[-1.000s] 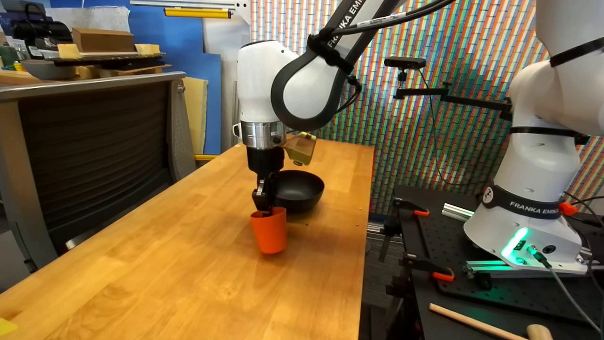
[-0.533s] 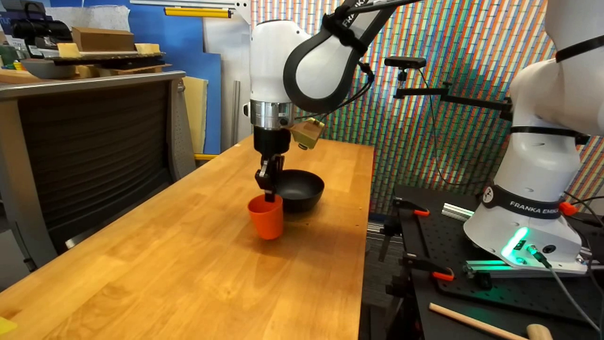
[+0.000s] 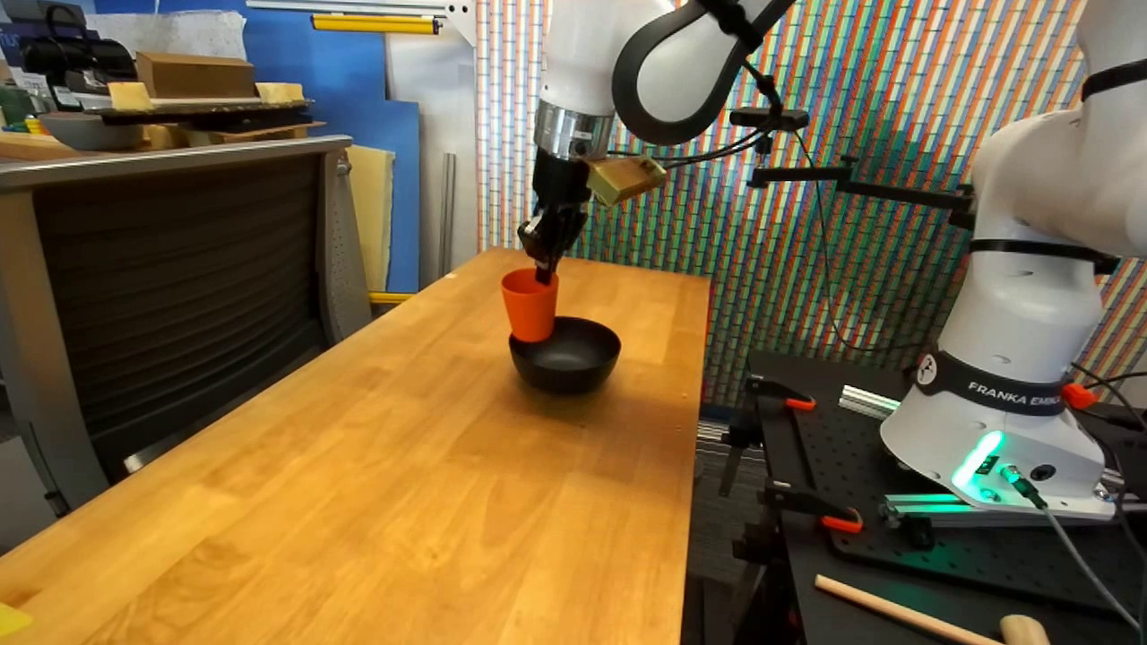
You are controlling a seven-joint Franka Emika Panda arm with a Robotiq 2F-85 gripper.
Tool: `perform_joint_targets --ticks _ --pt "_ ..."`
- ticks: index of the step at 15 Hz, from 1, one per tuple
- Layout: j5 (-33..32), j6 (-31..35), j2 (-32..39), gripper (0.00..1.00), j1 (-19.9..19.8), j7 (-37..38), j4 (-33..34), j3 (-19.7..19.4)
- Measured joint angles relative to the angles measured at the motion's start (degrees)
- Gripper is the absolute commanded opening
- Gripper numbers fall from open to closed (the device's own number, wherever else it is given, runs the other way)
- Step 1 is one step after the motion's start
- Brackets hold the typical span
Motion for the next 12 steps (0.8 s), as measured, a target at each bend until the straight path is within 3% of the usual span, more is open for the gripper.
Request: perform_joint_targets --ticks 4,11,12 --pt "-5.27 0.54 -0.21 0.01 -3.7 8.81 -2.06 -0.65" --pt "1.95 10.22 9.6 0.01 -5.33 5.85 -1.17 -0.64" --pt "3.63 11.0 10.78 0.3 -5.34 4.62 -0.76 -0.64"
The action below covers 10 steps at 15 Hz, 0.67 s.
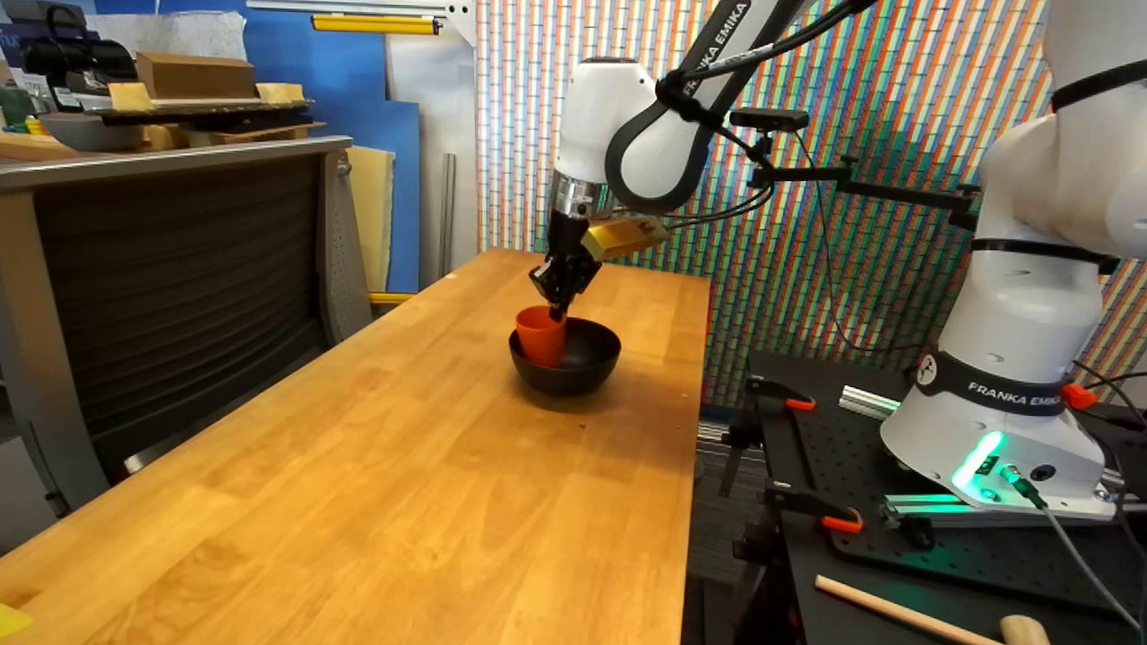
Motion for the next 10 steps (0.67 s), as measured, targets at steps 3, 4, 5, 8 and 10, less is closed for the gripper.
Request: perform_joint_targets --ticks 3,4,5,8,10 --pt "4.04 0.64 1.46 0.45 -0.04 -3.77 0.61 -0.08" --pt "4.18 0.64 1.3 0.53 -0.04 -4.4 0.6 -0.35" --pt "4.03 0.64 0.82 0.6 0.06 -4.87 0.45 -0.84" --pt "-1.3 0.33 -3.2 0.82 1.13 -5.05 -1.15 -4.13" --pt "-8.67 -1.5 -8.14 0.98 1.68 -4.32 -2.97 -6.3"
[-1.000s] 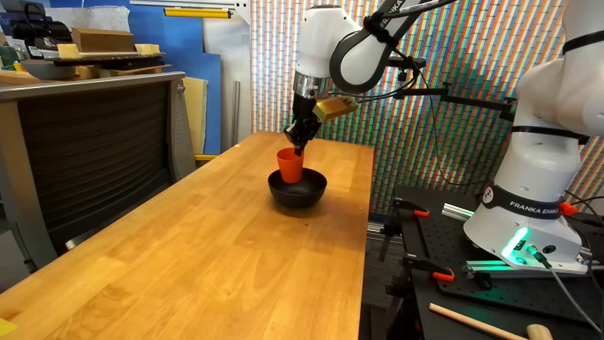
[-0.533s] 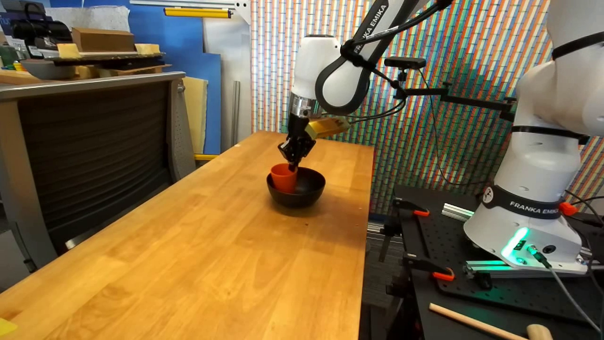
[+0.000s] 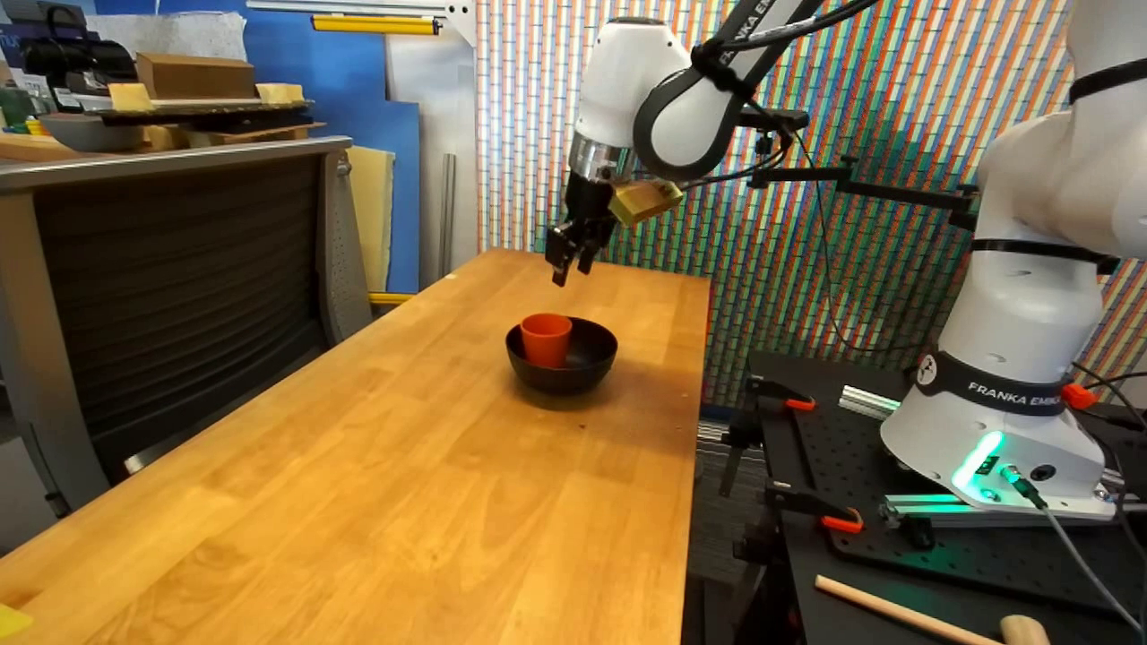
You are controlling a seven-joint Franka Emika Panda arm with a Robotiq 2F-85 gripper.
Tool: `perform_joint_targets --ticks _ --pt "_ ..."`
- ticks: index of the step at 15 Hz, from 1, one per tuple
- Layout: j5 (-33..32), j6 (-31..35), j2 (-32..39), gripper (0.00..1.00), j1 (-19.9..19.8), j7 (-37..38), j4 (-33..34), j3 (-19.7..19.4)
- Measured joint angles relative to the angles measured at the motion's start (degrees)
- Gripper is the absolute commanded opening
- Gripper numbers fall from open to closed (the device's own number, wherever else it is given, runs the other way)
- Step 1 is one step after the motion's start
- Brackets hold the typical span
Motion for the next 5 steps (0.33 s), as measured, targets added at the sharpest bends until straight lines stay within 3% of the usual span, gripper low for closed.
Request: perform_joint_targets --ticks 2,3,5 --pt "-4.02 -3.56 -6.01 1.0 -0.33 -1.19 -1.98 0.17" --pt "-4.07 -5.73 -9.23 0.95 -0.53 -3.62 -3.07 0.94" --pt "-1.5 -10.13 -15.14 1.0 -0.6 -9.44 -5.38 2.7"
